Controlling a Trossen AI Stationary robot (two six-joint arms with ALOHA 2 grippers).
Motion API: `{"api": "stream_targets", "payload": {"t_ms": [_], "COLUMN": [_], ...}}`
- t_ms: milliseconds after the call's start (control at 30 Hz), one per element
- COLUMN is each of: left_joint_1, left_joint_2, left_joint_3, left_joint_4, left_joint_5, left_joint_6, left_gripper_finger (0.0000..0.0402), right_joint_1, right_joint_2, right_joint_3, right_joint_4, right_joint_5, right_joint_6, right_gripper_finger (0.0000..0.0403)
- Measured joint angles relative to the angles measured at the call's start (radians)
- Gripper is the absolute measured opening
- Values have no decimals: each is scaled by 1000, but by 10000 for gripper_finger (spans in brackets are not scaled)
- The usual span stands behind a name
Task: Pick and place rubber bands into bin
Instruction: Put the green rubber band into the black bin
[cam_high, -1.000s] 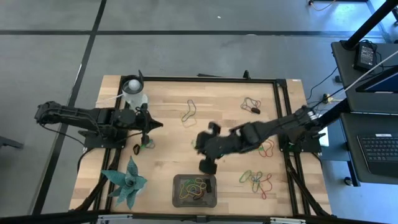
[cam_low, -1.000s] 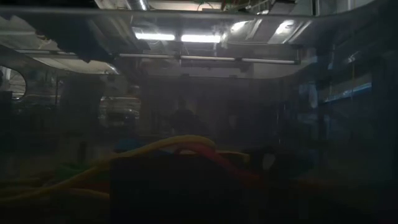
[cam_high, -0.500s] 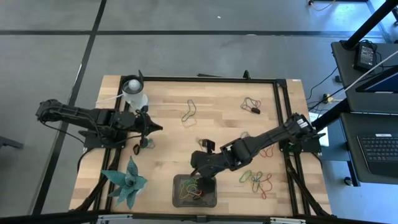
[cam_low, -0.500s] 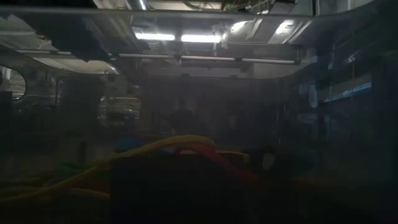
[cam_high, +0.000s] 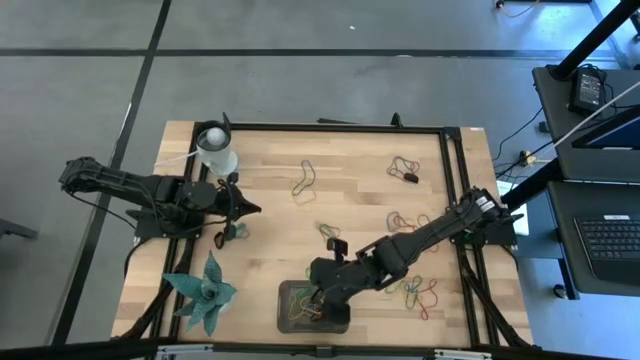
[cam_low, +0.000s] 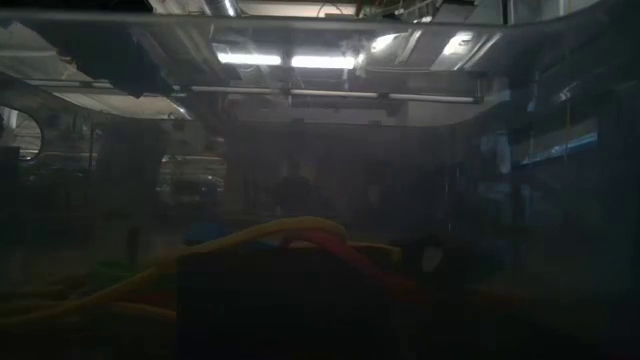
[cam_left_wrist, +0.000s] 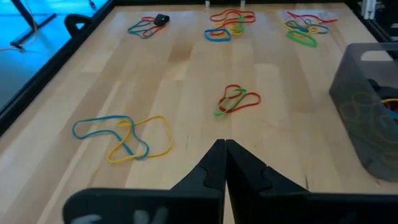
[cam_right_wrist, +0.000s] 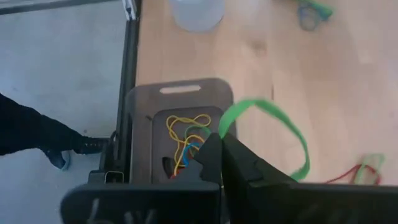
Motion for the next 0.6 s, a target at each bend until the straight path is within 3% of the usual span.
{"api": "stream_targets", "payload": {"t_ms": [600], "left_joint_1": [-2], "left_joint_2": [0], "left_joint_3": [0], "left_joint_4": [-10], "left_joint_5": [-7], "left_joint_6": [36], "left_gripper_finger": [2], "right_joint_1": [45], "right_joint_2": [242], "right_joint_3": [-1], "right_joint_4": [90], "right_joint_5": [-127], "right_joint_6": [198], "right_gripper_finger": [0]}}
